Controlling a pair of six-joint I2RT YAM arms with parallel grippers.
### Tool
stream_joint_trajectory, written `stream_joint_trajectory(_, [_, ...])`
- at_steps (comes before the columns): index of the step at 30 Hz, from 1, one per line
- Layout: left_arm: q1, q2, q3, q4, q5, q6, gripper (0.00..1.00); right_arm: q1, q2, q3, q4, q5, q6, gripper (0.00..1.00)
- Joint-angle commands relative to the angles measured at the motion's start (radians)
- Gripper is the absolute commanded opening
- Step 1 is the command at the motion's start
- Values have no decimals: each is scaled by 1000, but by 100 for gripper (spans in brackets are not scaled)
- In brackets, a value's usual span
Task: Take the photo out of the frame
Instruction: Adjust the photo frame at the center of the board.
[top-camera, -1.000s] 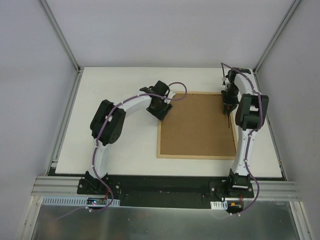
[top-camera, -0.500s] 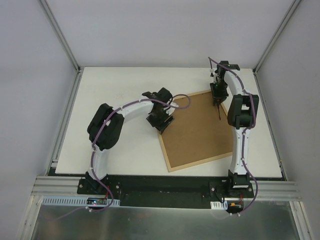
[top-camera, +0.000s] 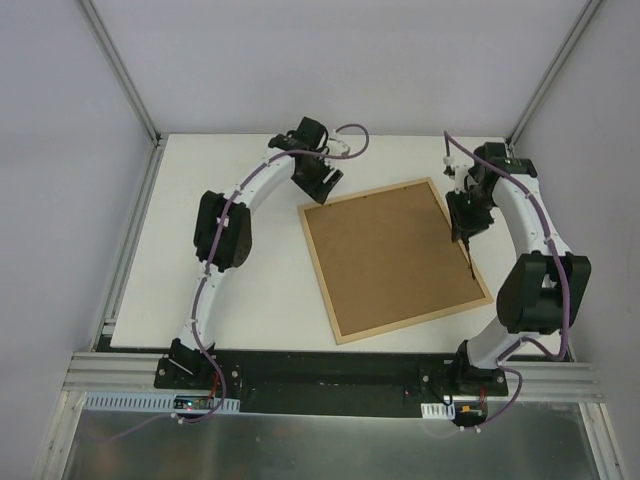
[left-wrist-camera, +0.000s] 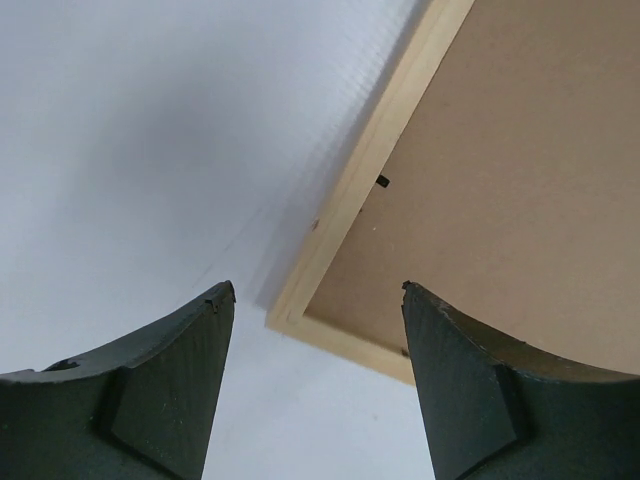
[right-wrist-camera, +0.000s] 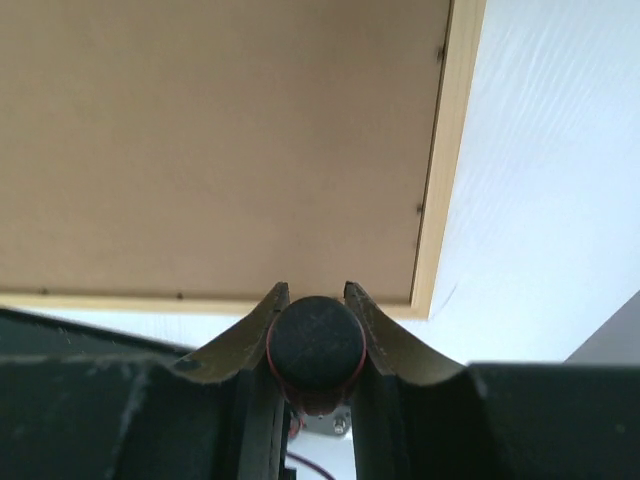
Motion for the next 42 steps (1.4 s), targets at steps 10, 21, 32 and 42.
stream_joint_trajectory(10, [-18,131,14,-43,79,136,65,-117,-265,-390,-110,21,-362,0])
stream_joint_trajectory(21, [28,82,-195,-39,-51,20,32,-116,-354,-559,-141,80,-545,1])
stream_joint_trajectory(32, [126,-39,-416,-46,-256,-249,7,-99,-250,-469,-41,97,-389,0])
stream_joint_trajectory(42, [206,-191,-650,-83,-48,-465,3,-60,-116,-207,52,2,-82,1])
